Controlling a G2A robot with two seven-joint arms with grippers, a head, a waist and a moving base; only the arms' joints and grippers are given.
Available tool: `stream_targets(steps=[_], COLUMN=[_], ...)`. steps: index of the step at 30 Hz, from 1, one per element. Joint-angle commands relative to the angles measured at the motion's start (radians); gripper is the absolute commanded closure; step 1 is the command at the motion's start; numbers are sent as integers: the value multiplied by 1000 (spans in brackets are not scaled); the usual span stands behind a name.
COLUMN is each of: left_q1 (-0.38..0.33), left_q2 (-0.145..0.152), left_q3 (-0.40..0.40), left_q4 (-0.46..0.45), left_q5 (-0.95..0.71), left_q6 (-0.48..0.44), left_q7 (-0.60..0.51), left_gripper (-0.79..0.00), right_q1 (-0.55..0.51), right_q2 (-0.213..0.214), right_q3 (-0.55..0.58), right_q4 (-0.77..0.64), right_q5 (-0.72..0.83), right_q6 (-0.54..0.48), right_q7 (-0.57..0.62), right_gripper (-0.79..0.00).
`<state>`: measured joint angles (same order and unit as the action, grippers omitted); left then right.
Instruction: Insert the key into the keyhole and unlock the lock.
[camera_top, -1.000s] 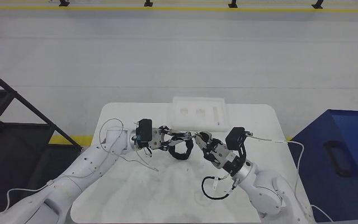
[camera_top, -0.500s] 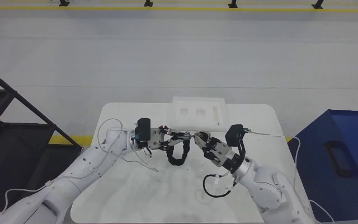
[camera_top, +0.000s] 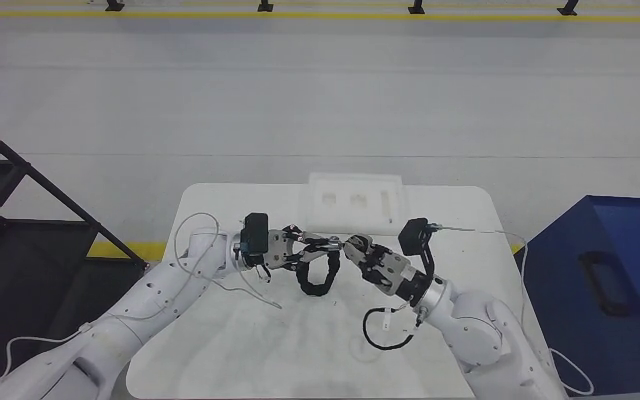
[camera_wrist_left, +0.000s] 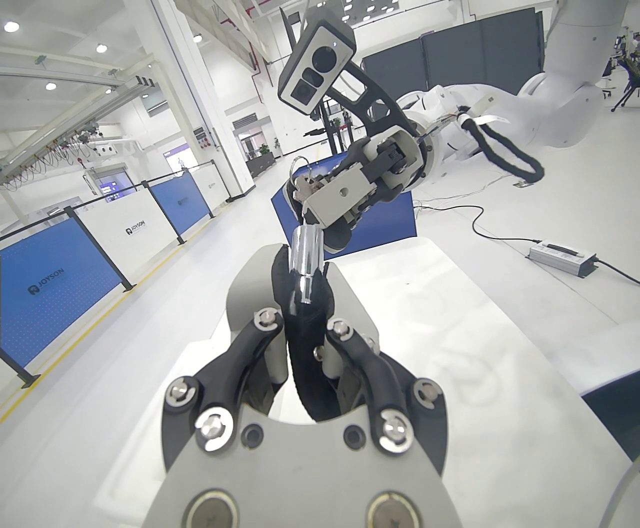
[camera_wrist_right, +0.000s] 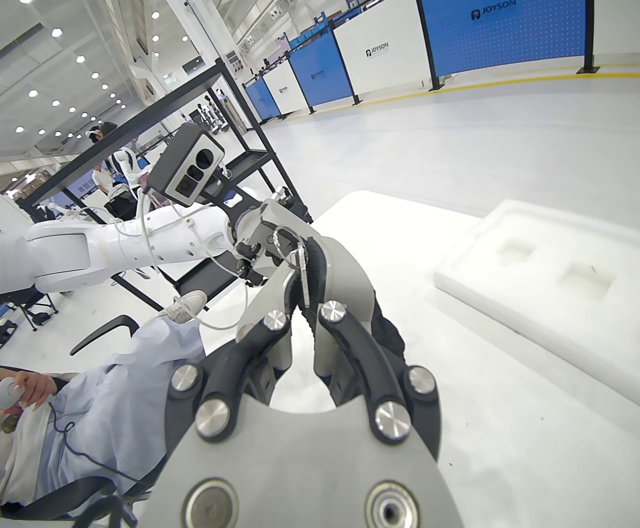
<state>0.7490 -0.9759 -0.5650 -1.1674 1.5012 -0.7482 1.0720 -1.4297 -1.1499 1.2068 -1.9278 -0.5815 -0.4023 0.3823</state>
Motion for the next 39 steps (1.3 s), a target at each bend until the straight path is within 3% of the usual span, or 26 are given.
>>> stream_targets(steps=[1, 6, 18, 21, 33, 39], left_q1=[-1, -4, 10, 17, 21, 3], left_q2=[1, 4, 31, 43, 97, 121], left_q3=[1, -1, -56, -79, -52, -27], left_q4=[3, 13, -14, -33, -126, -146], left_q5=[-11, -47, -197, -239, -382, -466], left_q6=[-5, -33, -201, -264, -264, -264], left_q7=[-5, -33, -201, -264, -431, -506], left_gripper=[0, 0, 0, 0, 0, 0], right_q1=[4, 20, 82, 89, 89, 117], right_q2=[1, 9, 36, 38, 38, 49], right_q3=[2, 27, 47, 47, 47, 73], right_q4=[3, 6, -14, -9, -9, -53], right_q5=[13, 27, -166, -189, -189, -379], right_q6=[-17, -106, -335, -349, -349, -414], right_q7=[7, 58, 209, 202, 202, 182], right_gripper=[-785, -785, -785, -785, -785, -785])
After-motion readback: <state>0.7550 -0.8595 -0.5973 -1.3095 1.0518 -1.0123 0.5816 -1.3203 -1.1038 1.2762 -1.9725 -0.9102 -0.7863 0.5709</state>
